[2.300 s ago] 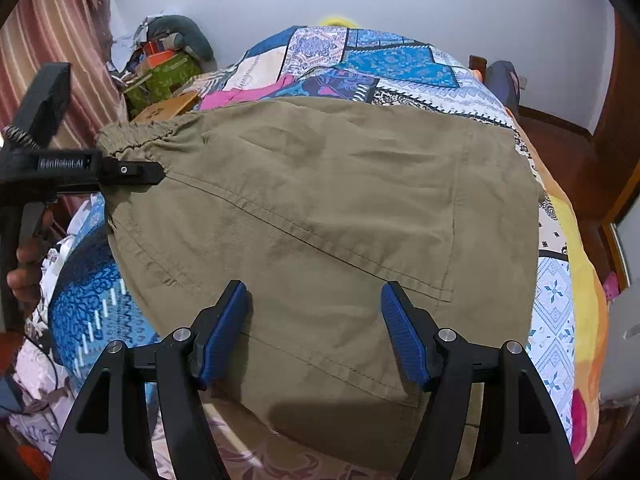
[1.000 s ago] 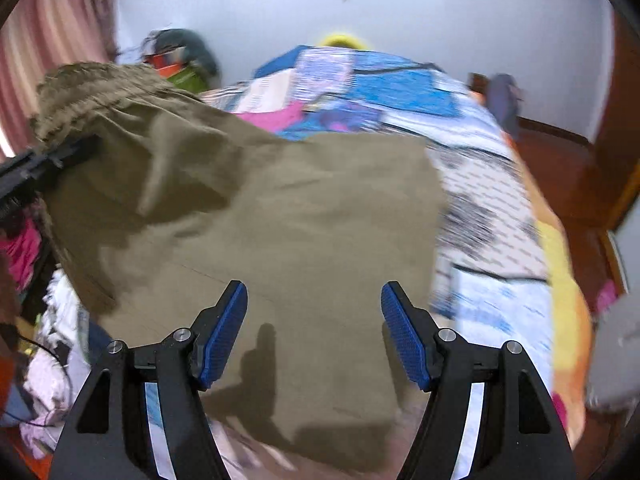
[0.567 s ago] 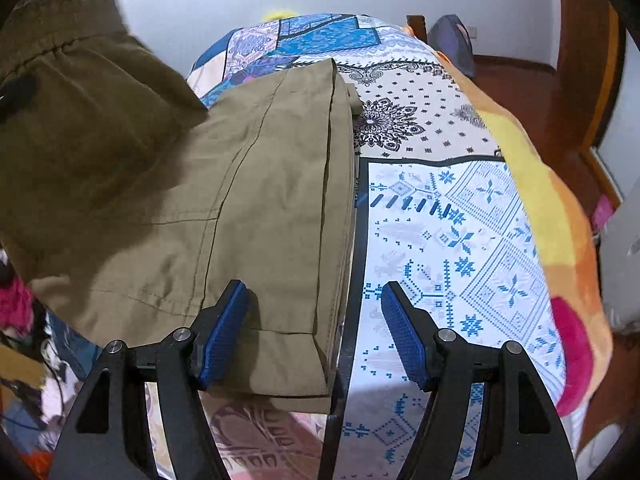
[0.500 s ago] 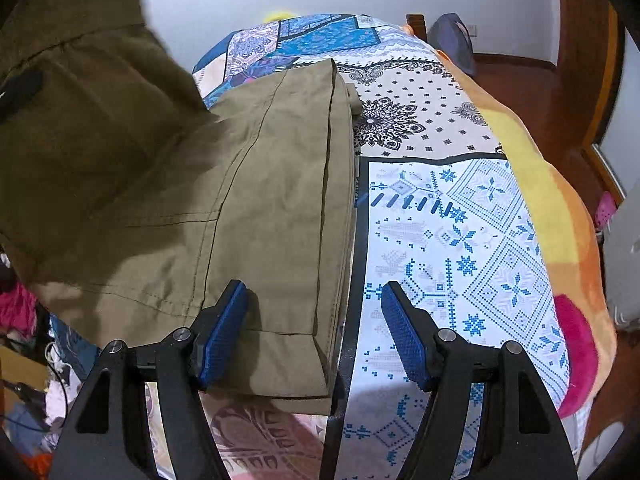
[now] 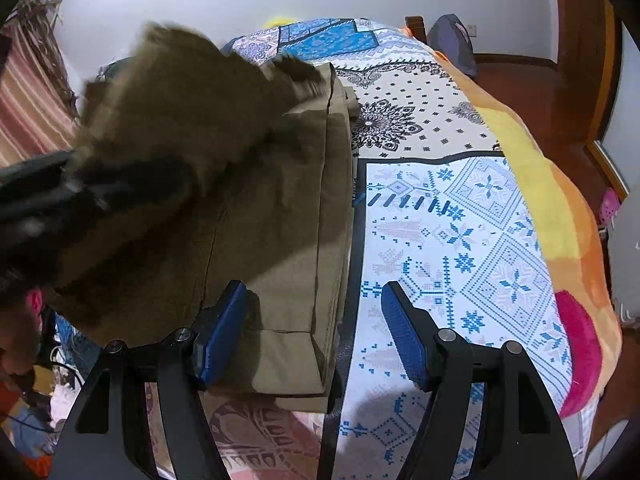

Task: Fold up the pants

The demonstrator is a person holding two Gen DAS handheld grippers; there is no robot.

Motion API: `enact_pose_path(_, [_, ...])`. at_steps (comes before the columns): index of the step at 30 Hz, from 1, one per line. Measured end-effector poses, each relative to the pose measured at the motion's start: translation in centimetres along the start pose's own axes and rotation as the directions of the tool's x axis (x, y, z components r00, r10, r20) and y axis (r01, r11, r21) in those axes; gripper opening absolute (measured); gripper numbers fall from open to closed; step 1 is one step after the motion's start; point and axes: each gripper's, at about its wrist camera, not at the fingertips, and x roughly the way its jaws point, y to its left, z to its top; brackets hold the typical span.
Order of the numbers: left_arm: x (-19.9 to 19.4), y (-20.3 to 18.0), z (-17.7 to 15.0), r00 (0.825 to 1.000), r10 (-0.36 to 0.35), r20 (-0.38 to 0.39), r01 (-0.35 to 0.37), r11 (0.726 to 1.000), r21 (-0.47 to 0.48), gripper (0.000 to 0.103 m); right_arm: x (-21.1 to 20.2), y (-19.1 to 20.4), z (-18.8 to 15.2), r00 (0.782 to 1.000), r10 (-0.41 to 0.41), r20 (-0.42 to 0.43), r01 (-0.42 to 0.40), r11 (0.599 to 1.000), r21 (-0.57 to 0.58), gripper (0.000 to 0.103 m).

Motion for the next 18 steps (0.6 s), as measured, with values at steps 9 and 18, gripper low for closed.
enact_pose_path(9, [0.0, -0.6, -0.5, 0.999, -0.050, -0.020, 0.050, 0.999, -0.007, 0.055, -4.1, -1.5, -0.1, 0.995, -0.074, 0.061, 0.073, 0.997, 0.015, 0.066])
enact_pose_path(18, [-5.1, 0.0, -1.0, 0.996, -0.061, 0.069, 0.063, 0.998, -0.018, 0.060, -7.3, -1.3, 1.5, 0.981, -0.109, 0.158, 0.107, 0.994, 0.024, 0.066])
